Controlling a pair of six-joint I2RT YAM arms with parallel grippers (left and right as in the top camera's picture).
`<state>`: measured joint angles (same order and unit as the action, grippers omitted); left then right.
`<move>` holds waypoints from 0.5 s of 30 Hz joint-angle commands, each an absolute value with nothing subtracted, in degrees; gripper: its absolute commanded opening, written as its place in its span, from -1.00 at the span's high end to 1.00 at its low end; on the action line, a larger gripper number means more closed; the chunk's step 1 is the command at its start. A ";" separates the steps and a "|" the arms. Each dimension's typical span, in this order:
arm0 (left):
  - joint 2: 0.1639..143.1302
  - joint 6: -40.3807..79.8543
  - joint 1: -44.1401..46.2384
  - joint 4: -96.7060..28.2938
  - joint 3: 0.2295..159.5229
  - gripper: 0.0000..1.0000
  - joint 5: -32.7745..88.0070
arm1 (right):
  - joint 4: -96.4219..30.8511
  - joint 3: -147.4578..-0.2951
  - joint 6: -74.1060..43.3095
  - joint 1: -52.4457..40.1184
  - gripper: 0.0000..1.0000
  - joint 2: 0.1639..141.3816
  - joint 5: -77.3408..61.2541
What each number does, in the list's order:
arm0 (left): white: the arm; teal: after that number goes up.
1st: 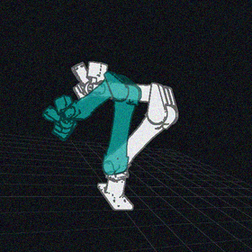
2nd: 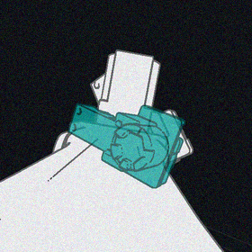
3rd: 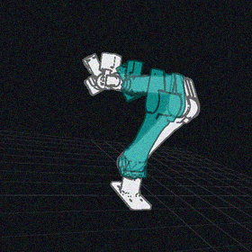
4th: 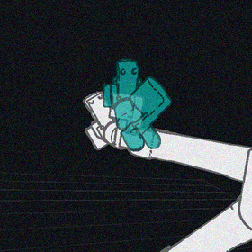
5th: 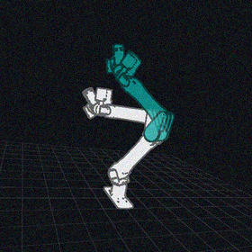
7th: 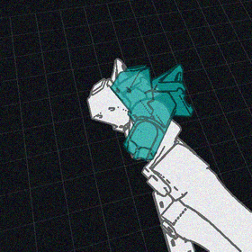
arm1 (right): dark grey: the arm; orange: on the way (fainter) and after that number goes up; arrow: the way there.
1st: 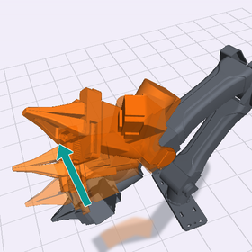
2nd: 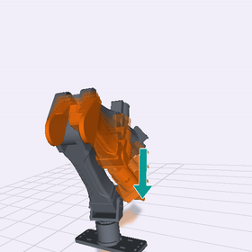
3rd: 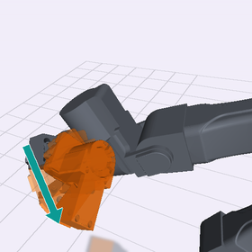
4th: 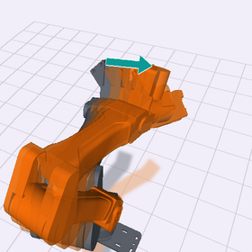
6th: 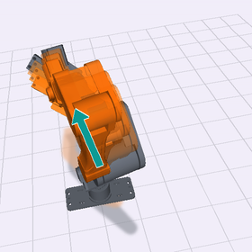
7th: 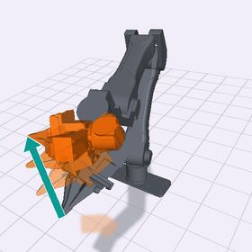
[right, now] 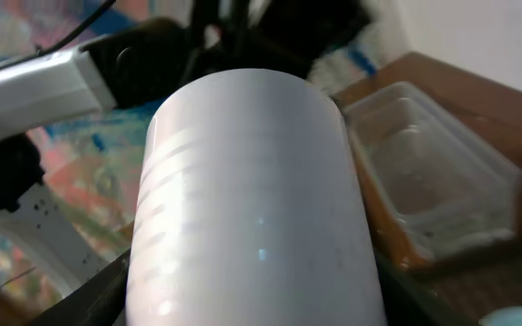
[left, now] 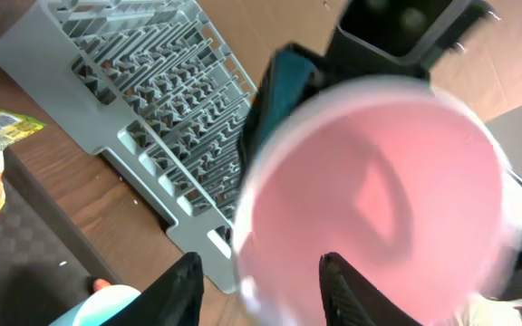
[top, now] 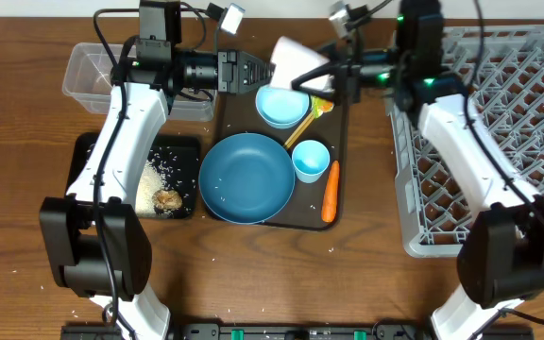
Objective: Sort waste into correct bins and load items into the dishwasher rack
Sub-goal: 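Hand the pink cup from the left gripper to the right gripper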
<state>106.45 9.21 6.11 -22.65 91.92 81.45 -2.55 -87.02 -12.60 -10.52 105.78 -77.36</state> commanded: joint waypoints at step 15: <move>107.18 9.08 6.20 -29.65 91.90 0.13 62.83 | -37.32 -89.14 -9.74 6.63 0.13 101.14 -44.60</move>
